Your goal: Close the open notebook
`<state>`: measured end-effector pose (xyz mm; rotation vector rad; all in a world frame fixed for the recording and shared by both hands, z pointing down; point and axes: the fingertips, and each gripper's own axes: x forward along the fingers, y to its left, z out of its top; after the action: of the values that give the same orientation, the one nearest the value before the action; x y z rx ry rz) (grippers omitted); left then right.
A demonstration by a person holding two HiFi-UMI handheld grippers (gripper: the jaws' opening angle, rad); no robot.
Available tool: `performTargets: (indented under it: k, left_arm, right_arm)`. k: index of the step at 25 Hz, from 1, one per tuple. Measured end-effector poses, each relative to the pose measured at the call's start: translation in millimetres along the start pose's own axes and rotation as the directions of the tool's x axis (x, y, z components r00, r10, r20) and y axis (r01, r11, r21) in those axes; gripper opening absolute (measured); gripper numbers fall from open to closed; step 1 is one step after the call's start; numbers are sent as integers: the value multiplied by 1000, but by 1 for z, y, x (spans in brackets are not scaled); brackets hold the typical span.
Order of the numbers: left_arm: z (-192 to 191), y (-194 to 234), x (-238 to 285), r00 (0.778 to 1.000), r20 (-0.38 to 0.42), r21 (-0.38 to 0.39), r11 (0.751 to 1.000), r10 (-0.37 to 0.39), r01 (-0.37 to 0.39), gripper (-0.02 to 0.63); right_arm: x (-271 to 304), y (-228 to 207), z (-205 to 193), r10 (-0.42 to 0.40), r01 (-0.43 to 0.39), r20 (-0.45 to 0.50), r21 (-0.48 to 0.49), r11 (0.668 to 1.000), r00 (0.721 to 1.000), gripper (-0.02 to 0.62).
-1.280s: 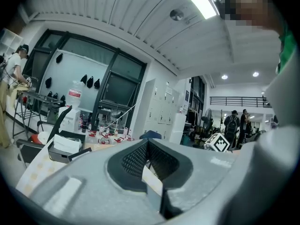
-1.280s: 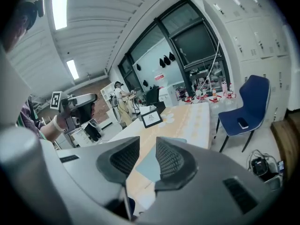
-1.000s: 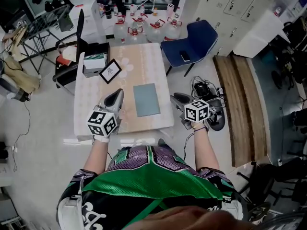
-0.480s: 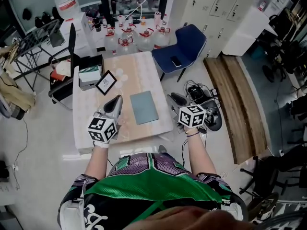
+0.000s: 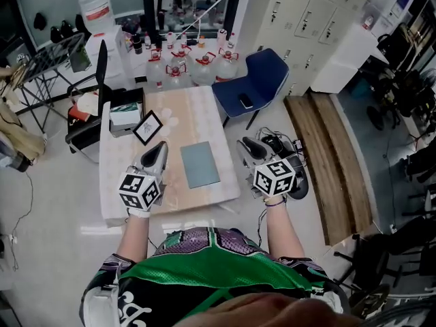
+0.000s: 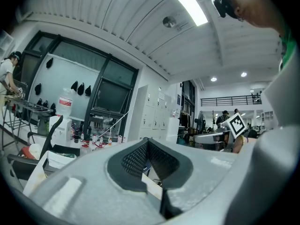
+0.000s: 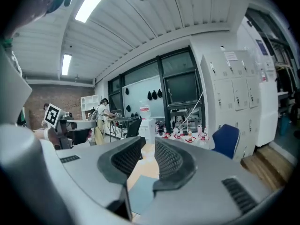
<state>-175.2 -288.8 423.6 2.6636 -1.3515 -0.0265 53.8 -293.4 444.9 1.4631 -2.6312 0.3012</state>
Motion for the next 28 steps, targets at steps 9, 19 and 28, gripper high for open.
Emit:
performTargets:
  k: [9, 19, 28]
  left_arm:
    - [18, -30, 20, 998, 28, 7, 999, 49, -50, 16]
    - [29, -69, 50, 997, 51, 27, 998, 55, -56, 17]
    - [27, -79, 56, 996, 53, 44, 996, 72, -75, 17]
  right_arm:
    - [-22, -36, 45, 43, -40, 51, -59, 997, 998, 92]
    - [-55, -75, 57, 27, -23, 84, -58, 998, 996, 87]
    - [-57, -81, 54, 43, -37, 95, -61, 997, 995, 78]
